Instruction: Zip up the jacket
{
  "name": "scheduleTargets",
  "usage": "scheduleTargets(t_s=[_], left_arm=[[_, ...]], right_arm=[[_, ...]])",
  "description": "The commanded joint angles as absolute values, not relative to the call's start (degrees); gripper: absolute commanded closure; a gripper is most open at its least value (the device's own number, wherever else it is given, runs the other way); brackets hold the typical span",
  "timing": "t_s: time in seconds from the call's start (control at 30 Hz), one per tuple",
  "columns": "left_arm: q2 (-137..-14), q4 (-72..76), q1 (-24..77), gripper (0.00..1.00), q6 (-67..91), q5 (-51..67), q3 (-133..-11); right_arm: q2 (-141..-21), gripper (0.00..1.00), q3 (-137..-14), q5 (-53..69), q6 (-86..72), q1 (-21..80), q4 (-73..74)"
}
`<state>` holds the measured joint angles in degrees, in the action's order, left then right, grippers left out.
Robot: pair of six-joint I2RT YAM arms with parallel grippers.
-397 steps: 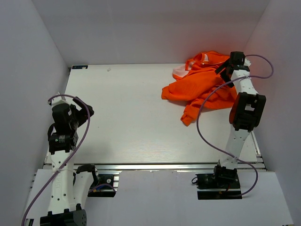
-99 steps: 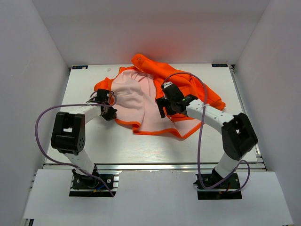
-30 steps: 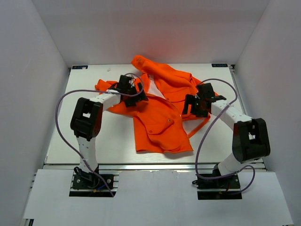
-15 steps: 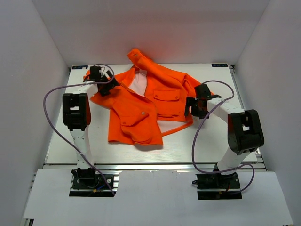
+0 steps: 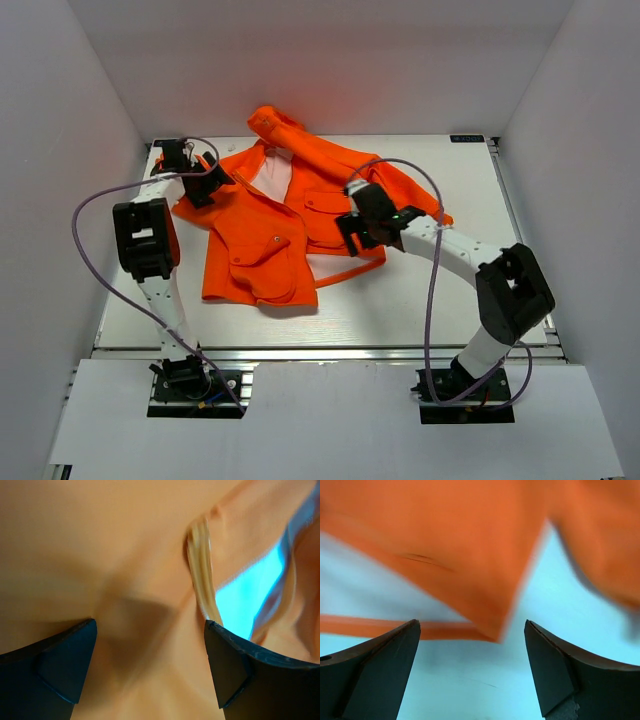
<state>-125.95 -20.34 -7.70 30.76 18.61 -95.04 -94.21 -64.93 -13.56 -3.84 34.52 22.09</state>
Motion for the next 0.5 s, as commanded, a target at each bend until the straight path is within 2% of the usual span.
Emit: scheduleTargets(t_s=[0.0,0.17,0.3,0.47], left_arm=[[-110.8,-24.4,-6.8,0.02,29.8,18.6,-89.5],[-100.6,-32.3,-1.1,0.02,30.8,7.5,-82.3],[-90.6,-31.3,4.6,0.02,30.8,9.7,-72.1],[-86.6,-29.5,10.6,0.02,32.2,7.5,-61.3]], right_arm=[[-94.8,0.11,-70.9,-13.8,4.0,40.1,20.9],[-100.4,0.11,-74.3,-9.7,10.4,43.5,17.8],[-106.9,0.11,-78.6,-4.8,13.3,44.3,16.3],[-113.1,0.11,-85.2,-4.4,14.4,44.9,15.2]])
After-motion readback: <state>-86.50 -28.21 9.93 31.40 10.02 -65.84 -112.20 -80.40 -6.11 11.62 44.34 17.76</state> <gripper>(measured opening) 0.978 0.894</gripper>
